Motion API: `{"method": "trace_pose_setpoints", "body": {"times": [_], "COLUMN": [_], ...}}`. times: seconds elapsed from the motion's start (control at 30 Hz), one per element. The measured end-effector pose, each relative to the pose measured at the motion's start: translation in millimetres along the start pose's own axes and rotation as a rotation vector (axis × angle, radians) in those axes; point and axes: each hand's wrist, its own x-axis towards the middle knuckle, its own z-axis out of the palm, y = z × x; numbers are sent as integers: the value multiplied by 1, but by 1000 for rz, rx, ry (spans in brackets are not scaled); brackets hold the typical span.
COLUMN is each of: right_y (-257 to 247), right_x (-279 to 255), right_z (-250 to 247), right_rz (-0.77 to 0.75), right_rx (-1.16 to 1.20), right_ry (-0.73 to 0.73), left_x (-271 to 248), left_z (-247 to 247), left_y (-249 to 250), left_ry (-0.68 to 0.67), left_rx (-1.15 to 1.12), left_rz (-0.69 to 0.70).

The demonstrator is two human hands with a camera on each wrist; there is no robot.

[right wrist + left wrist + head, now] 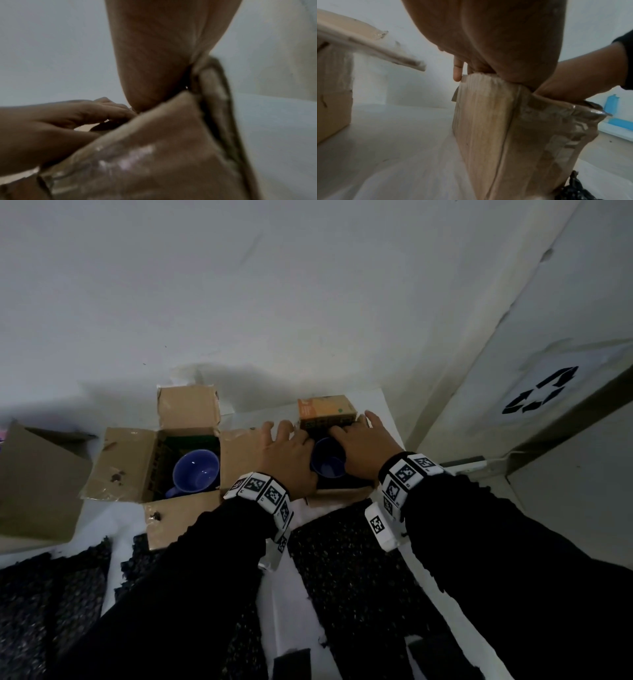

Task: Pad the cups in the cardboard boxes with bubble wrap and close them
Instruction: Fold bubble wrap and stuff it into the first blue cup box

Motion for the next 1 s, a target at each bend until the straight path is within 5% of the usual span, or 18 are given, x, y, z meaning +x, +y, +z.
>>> {"method": "trace_pose_setpoints", "body": {"times": [0.17, 0.27, 0.37, 0.5, 0.57, 0.73, 0.87, 1.0], "right_y": [14, 20, 16, -8, -22, -46, -45, -43], "right_x": [-36, -69, -106, -146, -160, -171, -172, -170], "right_z": [9, 15, 32, 57, 71, 89, 81, 55], "right_rz": [22, 122, 275, 522, 540, 450, 330, 238], "right_rx": [161, 425, 551, 289, 331, 409, 725, 935], "right_ry": [443, 552, 506, 46, -66, 24, 91, 178], "left_x": [-10, -26, -49, -77, -91, -123, -140, -145], "left_z": [2, 2, 4, 15, 21, 33, 36, 21], "left_y": [2, 8, 22, 40, 47, 55, 53, 45], "left_ry": [8, 62, 118, 15, -18, 34, 150, 123], "left_rx": [2, -46, -63, -189, -291, -276, -144, -320], "left_rz": [-36, -70, -58, -2, 16, 7, 20, -153]}}
